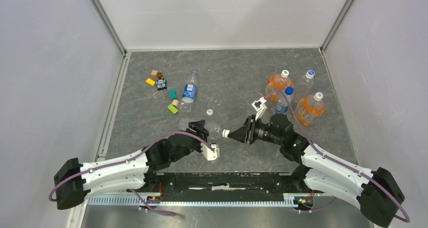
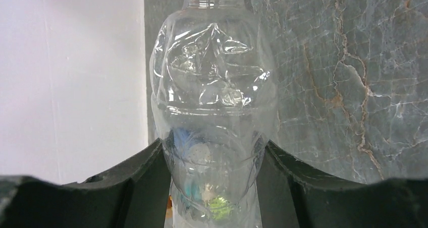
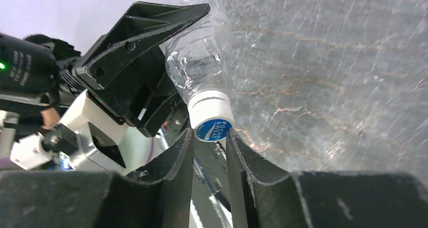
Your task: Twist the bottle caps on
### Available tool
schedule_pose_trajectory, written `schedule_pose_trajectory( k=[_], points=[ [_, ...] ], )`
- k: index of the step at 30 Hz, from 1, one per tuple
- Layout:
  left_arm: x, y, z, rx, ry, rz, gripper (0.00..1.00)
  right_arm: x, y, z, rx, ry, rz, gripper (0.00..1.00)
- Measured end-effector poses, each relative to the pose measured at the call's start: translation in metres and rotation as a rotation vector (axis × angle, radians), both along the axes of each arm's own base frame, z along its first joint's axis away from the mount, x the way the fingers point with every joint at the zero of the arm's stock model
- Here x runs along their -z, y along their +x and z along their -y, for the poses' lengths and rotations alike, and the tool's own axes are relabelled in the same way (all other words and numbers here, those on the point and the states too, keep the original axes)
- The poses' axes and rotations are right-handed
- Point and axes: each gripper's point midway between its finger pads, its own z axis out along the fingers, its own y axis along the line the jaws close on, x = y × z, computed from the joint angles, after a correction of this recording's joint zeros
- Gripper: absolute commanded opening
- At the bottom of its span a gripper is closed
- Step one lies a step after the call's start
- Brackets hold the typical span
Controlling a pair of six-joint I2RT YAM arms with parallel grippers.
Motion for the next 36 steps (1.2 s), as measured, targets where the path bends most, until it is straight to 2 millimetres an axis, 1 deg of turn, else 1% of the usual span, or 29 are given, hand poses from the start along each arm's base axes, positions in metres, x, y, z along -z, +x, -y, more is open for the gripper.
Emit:
schedule_pose_trajectory(
  k=[2,5,9,10,11,13,16,18,19,20,23,25,29,33,36],
  points=[
    [0.0,0.002,-0.002,-0.002,0.021,0.034,0.02,0.003,-0.002,0.0,0.027,0.032,-0.084,0.07],
    [-0.006,0.005,-0.004,-0.012,0.029,0.072,0.02,-0.003,-0.002,-0.002,0.055,0.074,-0.139,0.24],
    [-0.008,0.006,-0.003,-0.013,0.028,0.082,0.02,-0.007,0.001,0.001,0.068,0.073,-0.108,0.44],
    [-0.008,0.005,-0.003,-0.011,0.033,0.078,0.02,-0.007,0.002,0.001,0.067,0.061,-0.085,0.5],
    [-0.007,0.005,-0.002,-0.006,0.039,0.071,0.02,-0.007,0.003,0.003,0.06,0.041,-0.048,0.54],
    [-0.007,0.004,0.0,-0.001,0.046,0.056,0.02,-0.01,0.005,0.005,0.038,0.008,0.039,0.56],
    [-0.007,0.002,0.004,0.0,0.053,0.014,0.02,-0.024,0.005,0.009,-0.014,-0.04,0.232,0.61],
    [-0.004,0.001,0.006,0.001,0.053,-0.033,0.02,-0.037,0.003,0.014,-0.065,-0.071,0.407,0.62],
    [-0.002,0.0,0.007,0.003,0.052,-0.062,0.02,-0.041,0.001,0.016,-0.104,-0.099,0.512,0.66],
    [-0.002,-0.001,0.008,0.005,0.046,-0.087,0.02,-0.047,-0.002,0.018,-0.123,-0.103,0.582,0.67],
    [0.001,-0.001,0.01,0.01,0.024,-0.209,0.02,-0.056,-0.011,0.025,-0.214,-0.161,0.832,0.71],
    [0.001,-0.002,0.012,0.02,0.003,-0.276,0.02,-0.058,-0.016,0.029,-0.274,-0.207,0.981,0.71],
    [0.002,-0.012,0.019,0.072,-0.039,-0.414,0.02,-0.053,-0.023,0.034,-0.385,-0.289,1.185,0.71],
    [0.01,-0.026,0.025,0.131,-0.036,-0.537,0.02,-0.047,-0.029,0.034,-0.49,-0.336,1.302,0.7],
    [0.016,-0.036,0.027,0.16,-0.024,-0.607,0.02,-0.046,-0.032,0.033,-0.542,-0.342,1.35,0.69]
  ],
)
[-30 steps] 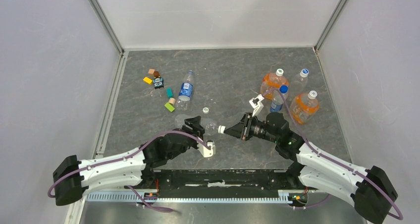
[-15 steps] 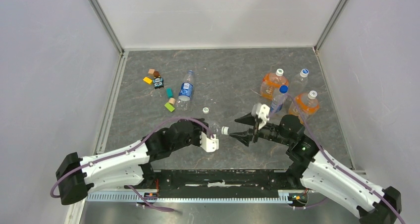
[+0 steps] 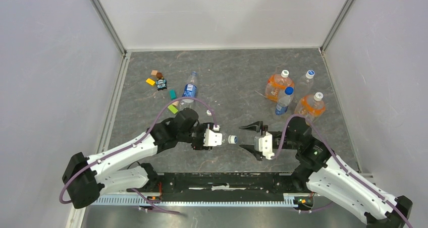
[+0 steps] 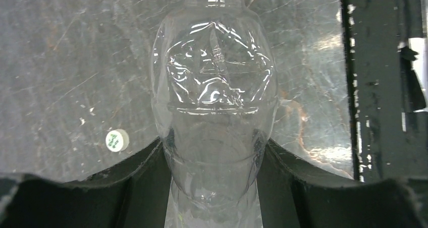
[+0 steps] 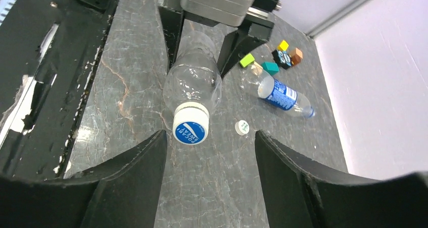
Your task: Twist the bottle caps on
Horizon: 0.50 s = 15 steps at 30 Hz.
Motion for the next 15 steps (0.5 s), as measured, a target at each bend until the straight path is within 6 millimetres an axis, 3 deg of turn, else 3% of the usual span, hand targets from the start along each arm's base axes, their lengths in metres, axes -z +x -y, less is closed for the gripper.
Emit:
schedule_pose_trajectory(
  k=[15],
  points=[
    [-0.006,-0.02,0.008,0.076,-0.058,-0.165,0.02,0.016,-0.018,-0.012,-0.148,-0.058,-0.001,0.6]
  ],
)
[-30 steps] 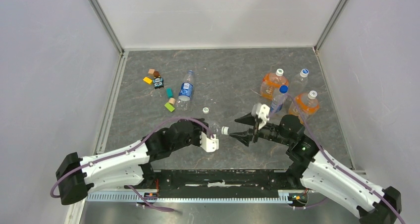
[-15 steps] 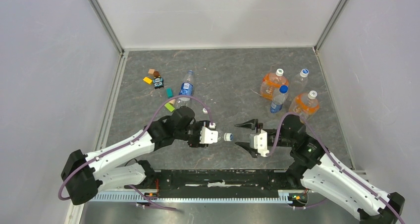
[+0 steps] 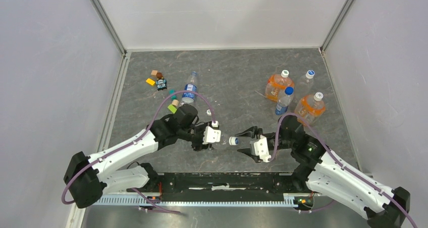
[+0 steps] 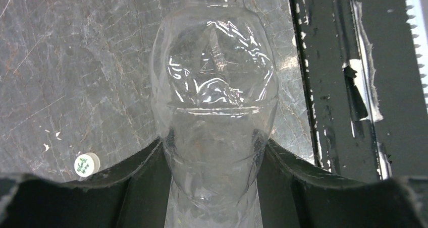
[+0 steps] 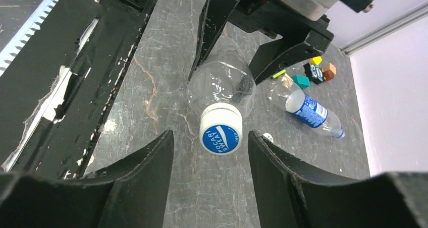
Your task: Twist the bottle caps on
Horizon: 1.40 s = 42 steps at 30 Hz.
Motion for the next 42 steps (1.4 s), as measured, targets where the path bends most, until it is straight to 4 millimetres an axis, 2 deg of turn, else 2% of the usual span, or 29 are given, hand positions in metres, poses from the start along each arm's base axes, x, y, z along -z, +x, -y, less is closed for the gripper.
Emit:
schedule_pose_trajectory(
  k=[9,15,21,25,28,35,42],
  points=[
    [-0.001,-0.006,0.003,0.023,-0.015,-0.037,0.02,0.002,0.001,-0.005,-0.012,-0.021,-0.012,0.5],
    [0.0,-0.006,0.003,0.022,-0.013,-0.042,0.02,0.001,0.001,-0.006,-0.007,-0.021,-0.024,0.35],
    [0.001,-0.001,-0.001,-0.014,0.001,-0.032,0.02,0.004,0.009,-0.009,0.043,-0.029,-0.084,0.27],
    [0.002,0.011,-0.007,-0.071,0.012,0.025,0.02,0.009,0.02,-0.012,0.138,-0.009,-0.182,0.07],
    [0.005,0.018,-0.011,-0.113,0.009,0.087,0.02,0.015,0.031,-0.014,0.23,0.011,-0.28,0.0],
    [0.009,0.03,-0.021,-0.185,0.04,0.29,0.02,0.028,0.04,-0.022,0.41,0.101,-0.633,0.0],
    [0.002,0.041,-0.026,-0.199,0.066,0.605,0.02,0.037,0.04,-0.023,0.582,0.249,-1.073,0.0]
  ],
)
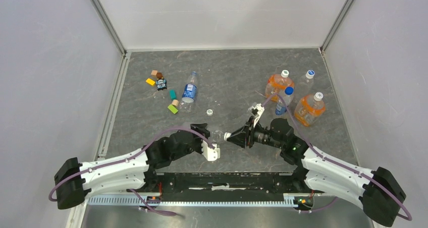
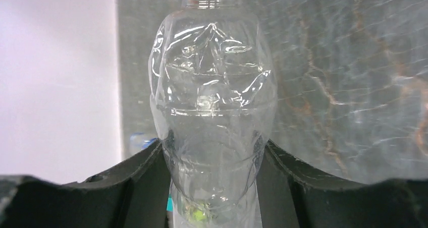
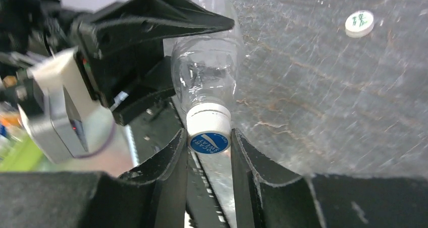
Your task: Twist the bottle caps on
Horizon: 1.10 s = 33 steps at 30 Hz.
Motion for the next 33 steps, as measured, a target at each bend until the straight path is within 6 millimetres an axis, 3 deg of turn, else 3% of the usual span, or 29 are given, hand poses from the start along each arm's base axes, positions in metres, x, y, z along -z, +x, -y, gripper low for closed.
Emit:
schedule_pose_trajectory(
  k=[9,18,24,28,33],
  points=[
    [-0.019,0.011,-0.006,-0.022,0.096,0.38,0.02,0.005,0.001,-0.004,0.156,0.113,-0.408,0.01],
    [-0.035,0.018,-0.007,-0.073,0.108,0.458,0.02,-0.007,0.012,0.001,0.245,0.151,-0.434,0.43],
    [-0.035,0.019,-0.003,-0.083,0.096,0.348,0.02,-0.03,0.025,0.014,0.241,0.079,-0.134,0.6],
    [-0.031,0.022,-0.005,-0.091,0.068,0.219,0.02,-0.058,0.024,0.025,0.177,0.038,0.173,0.63],
    [-0.027,0.022,-0.002,-0.073,0.003,0.027,0.02,-0.082,0.005,0.029,-0.013,-0.044,0.581,0.63]
  ],
)
